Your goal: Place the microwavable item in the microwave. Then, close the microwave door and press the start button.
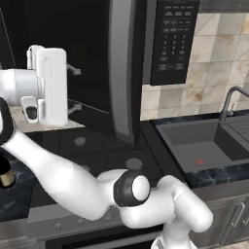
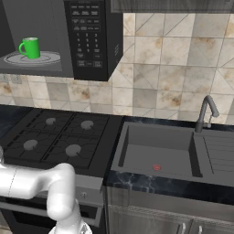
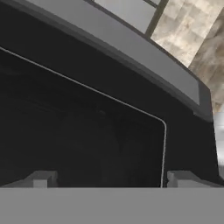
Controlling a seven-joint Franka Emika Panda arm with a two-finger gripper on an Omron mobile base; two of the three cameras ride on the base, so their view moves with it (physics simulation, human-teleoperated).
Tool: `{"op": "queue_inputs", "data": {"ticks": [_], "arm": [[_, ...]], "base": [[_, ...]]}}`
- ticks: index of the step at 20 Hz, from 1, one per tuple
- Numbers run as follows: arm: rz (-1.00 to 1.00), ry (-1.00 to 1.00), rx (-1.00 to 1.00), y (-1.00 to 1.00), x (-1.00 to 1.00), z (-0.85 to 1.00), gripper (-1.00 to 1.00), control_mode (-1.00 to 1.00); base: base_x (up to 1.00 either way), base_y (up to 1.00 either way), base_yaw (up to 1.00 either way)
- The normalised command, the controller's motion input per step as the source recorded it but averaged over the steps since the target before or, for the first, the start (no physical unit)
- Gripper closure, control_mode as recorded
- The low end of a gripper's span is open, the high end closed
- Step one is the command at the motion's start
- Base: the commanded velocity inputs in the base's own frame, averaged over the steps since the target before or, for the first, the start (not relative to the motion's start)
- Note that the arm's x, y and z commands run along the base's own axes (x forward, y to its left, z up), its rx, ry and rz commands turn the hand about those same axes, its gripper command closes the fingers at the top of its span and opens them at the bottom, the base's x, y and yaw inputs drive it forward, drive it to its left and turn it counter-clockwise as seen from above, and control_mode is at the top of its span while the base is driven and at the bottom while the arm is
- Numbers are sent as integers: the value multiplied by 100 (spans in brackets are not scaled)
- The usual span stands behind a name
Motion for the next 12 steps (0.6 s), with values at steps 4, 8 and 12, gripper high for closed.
{"op": "queue_inputs", "data": {"ticks": [4, 8, 12], "arm": [[4, 0, 28, -100, 20, 0, -100, -100], [20, 0, 17, -89, 54, 0, -100, -100], [37, -4, 14, -63, 74, -8, -100, -100]], "base": [[0, 0, 0], [0, 0, 0], [0, 0, 0]]}}
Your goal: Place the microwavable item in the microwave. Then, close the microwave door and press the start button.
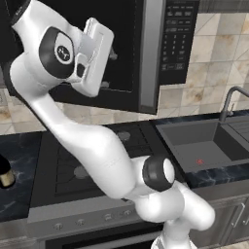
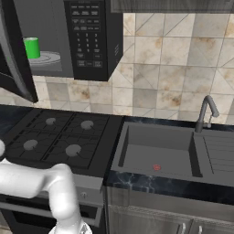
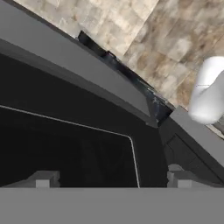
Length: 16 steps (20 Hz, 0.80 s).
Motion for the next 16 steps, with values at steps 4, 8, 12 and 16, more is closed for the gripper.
{"op": "queue_inputs", "data": {"ticks": [4, 8, 12, 16], "arm": [[46, -22, 13, -28, 72, -16, -100, -100], [45, -33, 10, 0, 65, -18, -100, -100], [43, -36, 9, 0, 66, -20, -100, -100], [39, -35, 9, 0, 75, -28, -100, -100]], "base": [[0, 0, 0], [0, 0, 0], [0, 0, 0], [0, 0, 0]]}}
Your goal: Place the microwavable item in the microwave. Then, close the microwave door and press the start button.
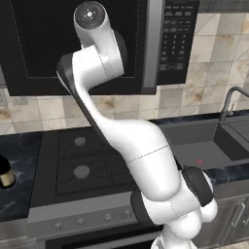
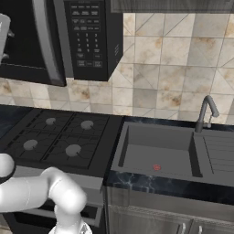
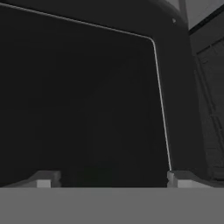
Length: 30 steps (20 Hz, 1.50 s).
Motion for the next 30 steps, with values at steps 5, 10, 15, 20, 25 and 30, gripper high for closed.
{"op": "queue_inputs", "data": {"ticks": [5, 10, 15, 20, 25, 30], "arm": [[30, -23, 9, -2, 79, -21, -100, -100], [13, -3, 5, 0, 64, 0, -100, -100], [6, 0, 2, 0, 63, 0, -100, -100], [1, 1, 0, 0, 32, -6, -100, -100], [-17, -2, 1, -4, -65, -9, -100, -100], [-10, -18, 12, -46, -100, -3, -100, -100]], "base": [[0, 0, 0], [0, 0, 0], [0, 0, 0], [0, 0, 0], [0, 0, 0], [0, 0, 0]]}}
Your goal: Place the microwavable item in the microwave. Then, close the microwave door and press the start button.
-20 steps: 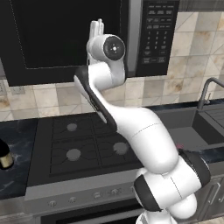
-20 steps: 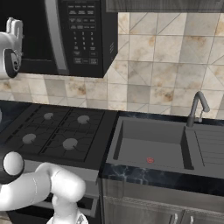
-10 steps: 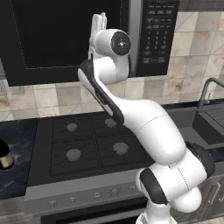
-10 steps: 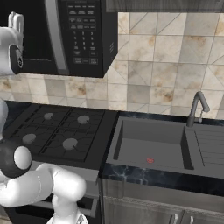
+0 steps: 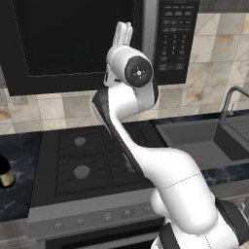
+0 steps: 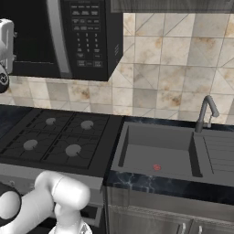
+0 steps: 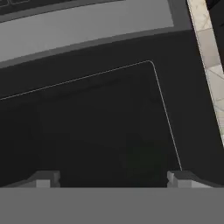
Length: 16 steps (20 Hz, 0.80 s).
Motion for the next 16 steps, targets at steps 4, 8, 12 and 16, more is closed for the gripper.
{"op": "queue_inputs", "data": {"ticks": [4, 8, 12, 16], "arm": [[0, -12, 22, -99, -95, 0, -100, -100], [0, -2, 25, -100, -75, 0, -100, -100], [0, 0, 26, -100, -84, 0, -100, -100], [0, 0, 21, -100, -72, -4, -100, -100]], "base": [[0, 0, 0], [0, 0, 0], [0, 0, 0], [0, 0, 0]]}}
